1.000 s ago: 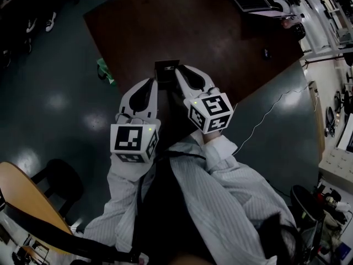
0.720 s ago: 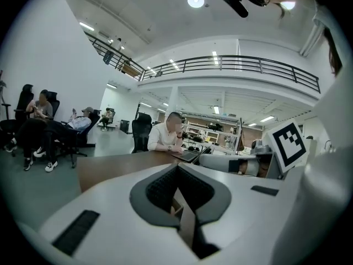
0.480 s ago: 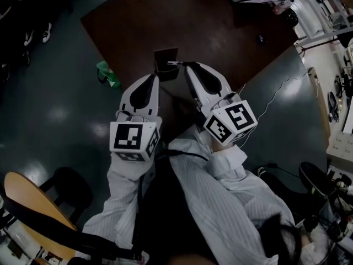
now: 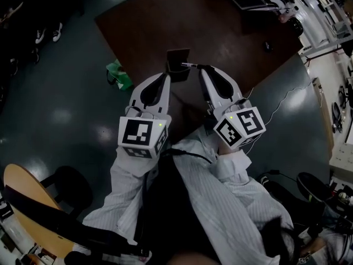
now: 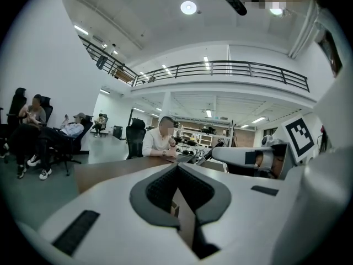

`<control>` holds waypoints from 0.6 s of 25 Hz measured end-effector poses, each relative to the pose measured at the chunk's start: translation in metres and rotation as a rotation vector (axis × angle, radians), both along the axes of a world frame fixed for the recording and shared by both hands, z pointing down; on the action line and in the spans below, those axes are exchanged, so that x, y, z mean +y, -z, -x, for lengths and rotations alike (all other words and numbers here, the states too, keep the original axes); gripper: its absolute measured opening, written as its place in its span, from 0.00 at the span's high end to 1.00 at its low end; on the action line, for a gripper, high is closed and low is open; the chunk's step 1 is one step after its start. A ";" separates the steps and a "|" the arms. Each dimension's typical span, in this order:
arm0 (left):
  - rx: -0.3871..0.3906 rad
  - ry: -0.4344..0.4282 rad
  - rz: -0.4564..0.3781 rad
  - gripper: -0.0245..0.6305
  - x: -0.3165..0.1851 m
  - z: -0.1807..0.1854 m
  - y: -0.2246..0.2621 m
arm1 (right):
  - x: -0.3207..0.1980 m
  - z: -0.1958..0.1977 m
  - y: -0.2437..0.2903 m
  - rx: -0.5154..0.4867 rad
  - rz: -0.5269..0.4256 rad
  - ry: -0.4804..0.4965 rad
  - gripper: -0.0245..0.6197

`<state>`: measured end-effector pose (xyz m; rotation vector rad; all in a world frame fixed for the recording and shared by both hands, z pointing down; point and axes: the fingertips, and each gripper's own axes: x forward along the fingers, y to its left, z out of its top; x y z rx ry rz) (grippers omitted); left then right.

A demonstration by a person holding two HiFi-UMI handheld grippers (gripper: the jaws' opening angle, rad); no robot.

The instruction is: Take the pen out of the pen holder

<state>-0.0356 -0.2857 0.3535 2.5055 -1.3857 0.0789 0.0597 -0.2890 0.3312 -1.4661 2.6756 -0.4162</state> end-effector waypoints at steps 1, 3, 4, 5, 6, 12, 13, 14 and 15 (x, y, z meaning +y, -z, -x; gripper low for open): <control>-0.002 0.001 -0.004 0.96 -0.001 0.000 0.001 | -0.001 0.000 0.000 -0.001 -0.001 0.001 0.89; -0.006 0.000 -0.009 0.96 -0.002 0.001 0.004 | -0.001 0.001 0.001 -0.002 0.000 0.002 0.89; -0.007 0.000 -0.011 0.96 -0.002 0.002 0.006 | -0.001 0.001 0.002 -0.003 0.001 0.001 0.89; -0.007 -0.001 -0.013 0.96 -0.002 0.003 0.008 | -0.002 0.002 0.003 -0.004 0.002 0.002 0.89; -0.007 -0.002 -0.015 0.96 -0.003 0.004 0.010 | -0.002 0.003 0.004 -0.003 0.003 0.003 0.89; -0.005 -0.003 -0.019 0.96 -0.003 0.010 0.012 | -0.004 0.010 0.006 0.005 -0.001 0.004 0.89; -0.004 -0.004 -0.018 0.96 -0.003 0.012 0.012 | -0.003 0.011 0.007 0.000 -0.001 0.004 0.89; -0.005 -0.004 -0.017 0.96 -0.002 0.013 0.011 | -0.003 0.013 0.007 -0.006 -0.001 0.004 0.89; -0.005 -0.004 -0.016 0.96 -0.002 0.015 0.011 | -0.003 0.015 0.007 -0.010 -0.001 0.004 0.89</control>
